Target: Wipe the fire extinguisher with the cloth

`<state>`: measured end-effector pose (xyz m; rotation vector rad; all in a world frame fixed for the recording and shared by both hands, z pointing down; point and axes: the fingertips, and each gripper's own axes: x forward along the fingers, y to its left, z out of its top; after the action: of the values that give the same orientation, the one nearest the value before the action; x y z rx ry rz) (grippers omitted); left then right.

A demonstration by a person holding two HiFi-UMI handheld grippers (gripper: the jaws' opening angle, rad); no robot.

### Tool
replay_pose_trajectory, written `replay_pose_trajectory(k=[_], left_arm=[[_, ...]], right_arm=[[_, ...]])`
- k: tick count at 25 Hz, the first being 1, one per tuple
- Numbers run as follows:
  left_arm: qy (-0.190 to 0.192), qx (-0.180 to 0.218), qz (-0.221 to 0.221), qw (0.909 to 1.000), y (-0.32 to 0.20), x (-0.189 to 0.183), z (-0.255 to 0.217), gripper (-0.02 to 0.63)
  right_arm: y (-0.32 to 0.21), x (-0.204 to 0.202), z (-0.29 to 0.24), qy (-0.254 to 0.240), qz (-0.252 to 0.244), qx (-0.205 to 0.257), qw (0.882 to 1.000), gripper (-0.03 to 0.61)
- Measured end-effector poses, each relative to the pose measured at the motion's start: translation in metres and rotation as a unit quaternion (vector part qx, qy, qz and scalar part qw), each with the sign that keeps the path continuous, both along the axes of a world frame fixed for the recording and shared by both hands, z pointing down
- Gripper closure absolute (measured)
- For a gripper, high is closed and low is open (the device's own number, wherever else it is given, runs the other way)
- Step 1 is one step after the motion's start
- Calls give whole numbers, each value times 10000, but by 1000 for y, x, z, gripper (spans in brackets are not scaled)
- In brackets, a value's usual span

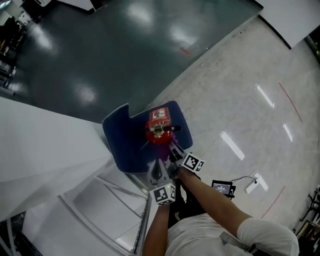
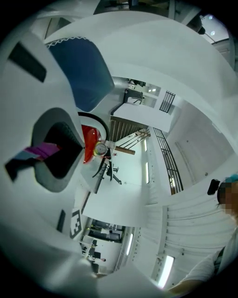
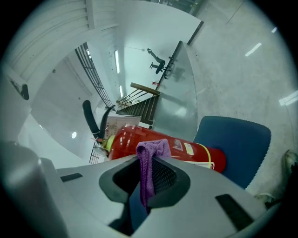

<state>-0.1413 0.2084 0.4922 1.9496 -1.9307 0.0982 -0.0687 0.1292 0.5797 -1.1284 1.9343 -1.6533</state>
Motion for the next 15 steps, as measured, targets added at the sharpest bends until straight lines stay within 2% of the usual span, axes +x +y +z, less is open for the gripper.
replay_pose_trajectory(k=[3,7,9,12,15], left_arm=[[45,-2,102,9999,2,4,-14,609],[-26,232,192,9995,-12,11,-45,609],[-22,295,143,9995,-12,12,-59,609],[-79,361,209,9991,-12,12,-75,609],[-355,388,410,9978,-7,9,-93,609]], right_arm=[[5,0,-17,121,-264,97,9995,529],[0,2,-60,154,-531,388,9977,529],[9,5,-77,371,-814,549,9945,529],[24,10,-106,1176,-1380,962,9787,529],[38,13,-145,1803,-1810,1687,9520,529]])
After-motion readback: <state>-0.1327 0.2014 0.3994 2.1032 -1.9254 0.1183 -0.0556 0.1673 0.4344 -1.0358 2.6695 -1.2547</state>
